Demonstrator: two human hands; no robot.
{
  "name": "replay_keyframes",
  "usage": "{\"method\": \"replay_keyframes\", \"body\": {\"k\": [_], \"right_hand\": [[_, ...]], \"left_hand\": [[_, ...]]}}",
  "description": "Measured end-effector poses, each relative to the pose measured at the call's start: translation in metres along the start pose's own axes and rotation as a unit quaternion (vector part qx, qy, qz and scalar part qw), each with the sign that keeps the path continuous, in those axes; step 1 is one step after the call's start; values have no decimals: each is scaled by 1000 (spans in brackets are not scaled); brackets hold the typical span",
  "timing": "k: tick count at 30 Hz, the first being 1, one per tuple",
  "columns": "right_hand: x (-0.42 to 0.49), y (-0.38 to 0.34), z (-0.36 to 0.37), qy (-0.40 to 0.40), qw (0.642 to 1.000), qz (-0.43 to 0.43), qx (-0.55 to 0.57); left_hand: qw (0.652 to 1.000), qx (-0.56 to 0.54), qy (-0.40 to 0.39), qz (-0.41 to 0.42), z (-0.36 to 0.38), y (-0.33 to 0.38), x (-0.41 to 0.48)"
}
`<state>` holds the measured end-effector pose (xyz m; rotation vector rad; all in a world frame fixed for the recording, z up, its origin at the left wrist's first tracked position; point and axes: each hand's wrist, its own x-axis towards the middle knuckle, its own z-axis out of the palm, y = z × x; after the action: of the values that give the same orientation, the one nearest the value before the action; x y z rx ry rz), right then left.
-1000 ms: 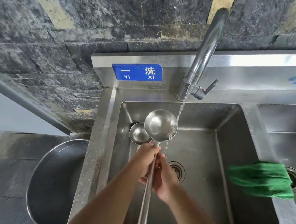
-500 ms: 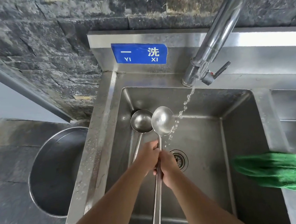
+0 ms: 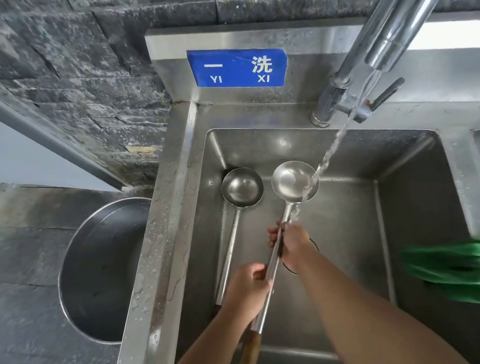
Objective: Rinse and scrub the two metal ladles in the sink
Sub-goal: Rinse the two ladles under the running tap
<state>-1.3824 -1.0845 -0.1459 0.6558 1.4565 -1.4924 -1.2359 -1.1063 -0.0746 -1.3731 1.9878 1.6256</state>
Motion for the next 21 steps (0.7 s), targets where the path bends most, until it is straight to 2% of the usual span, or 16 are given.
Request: {"method": "replay_keyframes", "body": {"k": [8, 21], "right_hand": [[23, 13, -1, -24, 998, 29, 47], [52, 23, -3, -7, 999, 32, 14]], "left_hand": [[991, -108, 10, -75, 17, -15, 13], [987, -133, -1, -94, 25, -33, 44]]}}
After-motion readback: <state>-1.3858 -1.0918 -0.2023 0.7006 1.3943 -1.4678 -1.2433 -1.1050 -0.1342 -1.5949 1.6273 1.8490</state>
